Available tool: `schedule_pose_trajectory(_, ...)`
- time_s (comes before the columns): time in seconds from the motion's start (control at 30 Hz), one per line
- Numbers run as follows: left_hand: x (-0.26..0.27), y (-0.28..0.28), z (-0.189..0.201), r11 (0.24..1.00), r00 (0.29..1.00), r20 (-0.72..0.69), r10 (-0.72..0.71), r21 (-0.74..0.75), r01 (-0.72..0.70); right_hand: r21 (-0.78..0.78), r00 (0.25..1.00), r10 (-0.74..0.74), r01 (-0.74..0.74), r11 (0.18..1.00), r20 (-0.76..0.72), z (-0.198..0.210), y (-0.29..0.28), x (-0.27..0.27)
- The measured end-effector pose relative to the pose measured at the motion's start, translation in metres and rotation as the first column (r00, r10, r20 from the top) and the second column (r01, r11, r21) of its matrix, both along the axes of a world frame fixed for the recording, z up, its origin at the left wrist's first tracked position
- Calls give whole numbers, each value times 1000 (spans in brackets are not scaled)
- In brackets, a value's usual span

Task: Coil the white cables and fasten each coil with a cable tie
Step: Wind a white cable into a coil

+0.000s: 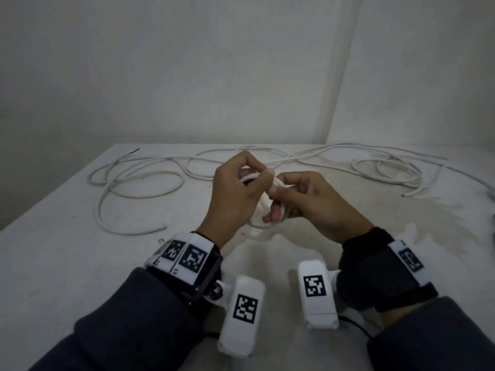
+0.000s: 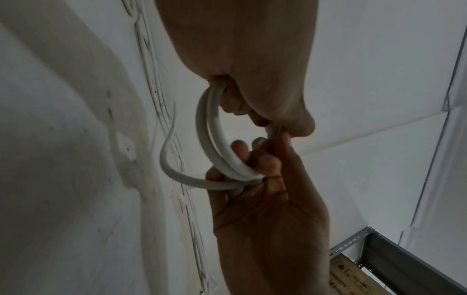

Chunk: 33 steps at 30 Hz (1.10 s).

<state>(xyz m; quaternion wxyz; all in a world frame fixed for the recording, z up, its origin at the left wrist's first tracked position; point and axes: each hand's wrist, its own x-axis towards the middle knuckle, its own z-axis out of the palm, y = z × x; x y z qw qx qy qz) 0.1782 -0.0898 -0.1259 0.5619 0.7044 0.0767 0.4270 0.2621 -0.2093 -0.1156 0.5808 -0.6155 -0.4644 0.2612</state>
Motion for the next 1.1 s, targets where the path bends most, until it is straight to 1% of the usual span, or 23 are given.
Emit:
schedule_pose_trajectory(0.1, 1, -4, 3, 994, 1000, -2, 16, -112, -16, 83, 970, 125, -110, 991, -210, -1, 3, -2)
schedule_pose_trajectory(0.17, 2, -5, 3, 982, 1000, -8, 7, -188, -9, 154, 913, 206, -161, 975, -352, -3, 7, -4)
schedule_pose_trajectory(0.2, 2, -4, 2, 975, 1000, -17, -5, -222, 1, 165, 887, 231, -178, 970, -400, -4, 9, -6)
schedule_pose_trajectory(0.27, 1, -3, 0, 960, 998, -56, -42, -277, 25, 154, 857, 227, -175, 972, -463, -5, 11, -8)
schedule_pose_trajectory(0.37, 4, -1, -3, 951, 985, -138, -105, -304, 58, 148, 817, 137, -64, 987, -560, -6, 16, -6)
schedule_pose_trajectory(0.43, 7, 3, -5, 949, 979, -182, -95, -314, 34, 210, 750, 102, 50, 977, -653, -6, 16, -1)
schedule_pose_trajectory(0.5, 8, 9, -9, 942, 961, -276, -11, -324, -82, 299, 657, 127, 156, 941, -743, -4, 13, 6)
schedule_pose_trajectory(0.53, 7, 12, -13, 931, 941, -339, 20, -337, -141, 338, 614, 154, 195, 921, -774, -3, 11, 10)
schedule_pose_trajectory(0.57, 6, 14, -15, 915, 918, -396, 12, -367, -170, 370, 576, 184, 223, 902, -796, -3, 9, 12)
schedule_pose_trajectory(0.6, 5, 14, -17, 901, 895, -444, -31, -400, -168, 397, 542, 219, 235, 887, -811, -2, 8, 12)
schedule_pose_trajectory(0.63, 3, 13, -18, 895, 872, -482, -86, -423, -145, 413, 516, 249, 233, 880, -820, -2, 8, 12)
schedule_pose_trajectory(0.67, 3, 12, -18, 889, 860, -490, -144, -446, -105, 422, 499, 271, 217, 880, -823, -2, 9, 10)
schedule_pose_trajectory(0.73, 5, 11, -19, 840, 875, -402, -271, -542, 11, 417, 493, 289, 170, 893, -821, -3, 11, 5)
schedule_pose_trajectory(0.77, 5, 12, -19, 796, 888, -332, -318, -602, 60, 404, 494, 286, 150, 902, -821, -3, 12, 3)
schedule_pose_trajectory(0.8, 4, 12, -18, 751, 903, -269, -334, -655, 83, 390, 497, 277, 137, 910, -822, -3, 13, 2)
schedule_pose_trajectory(0.87, 4, 14, -17, 667, 940, -164, -298, -740, 83, 361, 521, 241, 143, 921, -819, -4, 14, 3)
schedule_pose_trajectory(0.9, 5, 16, -18, 656, 953, -137, -268, -751, 77, 343, 543, 205, 166, 924, -815, -5, 14, 5)
schedule_pose_trajectory(0.97, 4, 15, -15, 717, 966, -138, -218, -695, 63, 311, 578, 116, 251, 917, -808, -6, 15, 10)
schedule_pose_trajectory(1.0, 4, 15, -14, 748, 970, -129, -204, -660, 70, 302, 581, 79, 298, 906, -810, -7, 15, 13)
schedule_pose_trajectory(1.1, 3, 14, -10, 789, 974, -73, -214, -601, 128, 277, 576, 15, 369, 887, -817, -9, 14, 21)
